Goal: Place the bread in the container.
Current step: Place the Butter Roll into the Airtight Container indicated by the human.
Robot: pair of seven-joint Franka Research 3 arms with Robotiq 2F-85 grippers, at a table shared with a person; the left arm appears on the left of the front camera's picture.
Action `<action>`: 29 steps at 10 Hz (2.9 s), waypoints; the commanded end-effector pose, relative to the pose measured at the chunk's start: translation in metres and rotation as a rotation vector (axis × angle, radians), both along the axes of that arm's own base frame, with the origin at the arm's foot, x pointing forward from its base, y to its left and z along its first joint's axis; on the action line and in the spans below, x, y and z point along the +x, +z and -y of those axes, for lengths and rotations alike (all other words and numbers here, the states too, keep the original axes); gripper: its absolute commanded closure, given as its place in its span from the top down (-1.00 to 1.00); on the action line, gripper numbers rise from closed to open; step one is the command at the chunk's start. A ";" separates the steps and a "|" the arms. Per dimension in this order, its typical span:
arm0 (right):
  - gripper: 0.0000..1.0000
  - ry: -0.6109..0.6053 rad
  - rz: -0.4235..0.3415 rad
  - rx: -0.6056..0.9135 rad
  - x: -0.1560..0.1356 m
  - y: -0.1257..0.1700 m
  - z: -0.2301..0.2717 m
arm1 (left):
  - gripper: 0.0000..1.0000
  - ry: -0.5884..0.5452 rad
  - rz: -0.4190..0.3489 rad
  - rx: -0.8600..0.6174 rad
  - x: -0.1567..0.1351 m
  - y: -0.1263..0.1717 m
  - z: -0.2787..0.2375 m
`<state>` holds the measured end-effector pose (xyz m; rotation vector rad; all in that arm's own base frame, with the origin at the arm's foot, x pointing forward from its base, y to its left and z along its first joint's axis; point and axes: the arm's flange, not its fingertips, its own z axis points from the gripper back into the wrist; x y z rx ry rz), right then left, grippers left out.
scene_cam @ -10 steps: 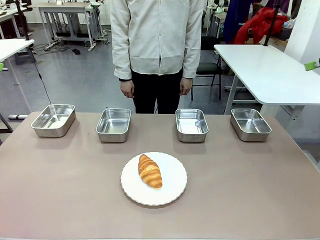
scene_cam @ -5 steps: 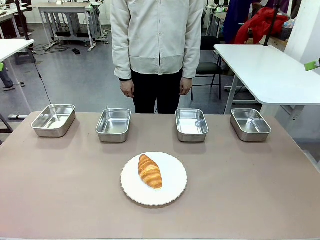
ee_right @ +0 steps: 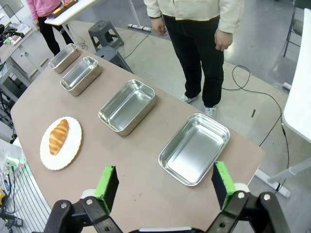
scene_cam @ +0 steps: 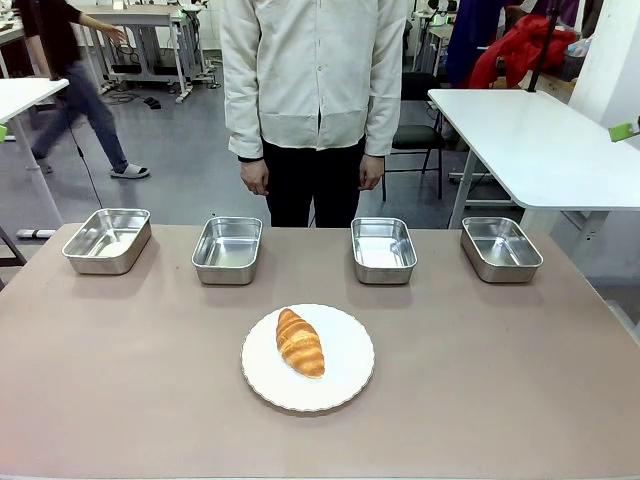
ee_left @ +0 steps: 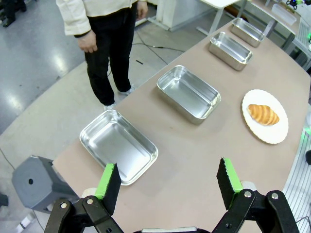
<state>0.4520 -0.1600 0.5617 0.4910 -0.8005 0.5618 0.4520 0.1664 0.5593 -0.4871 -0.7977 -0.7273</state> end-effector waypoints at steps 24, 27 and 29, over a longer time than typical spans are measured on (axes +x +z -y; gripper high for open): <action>1.00 0.006 0.012 0.009 0.001 0.000 0.000 | 1.00 -0.005 0.004 -0.003 0.000 0.001 0.000; 1.00 0.006 0.012 0.009 0.001 0.000 0.000 | 1.00 -0.005 0.004 -0.003 0.000 0.001 0.000; 1.00 0.006 0.012 0.009 0.001 0.000 0.000 | 1.00 -0.005 0.004 -0.003 0.000 0.001 0.000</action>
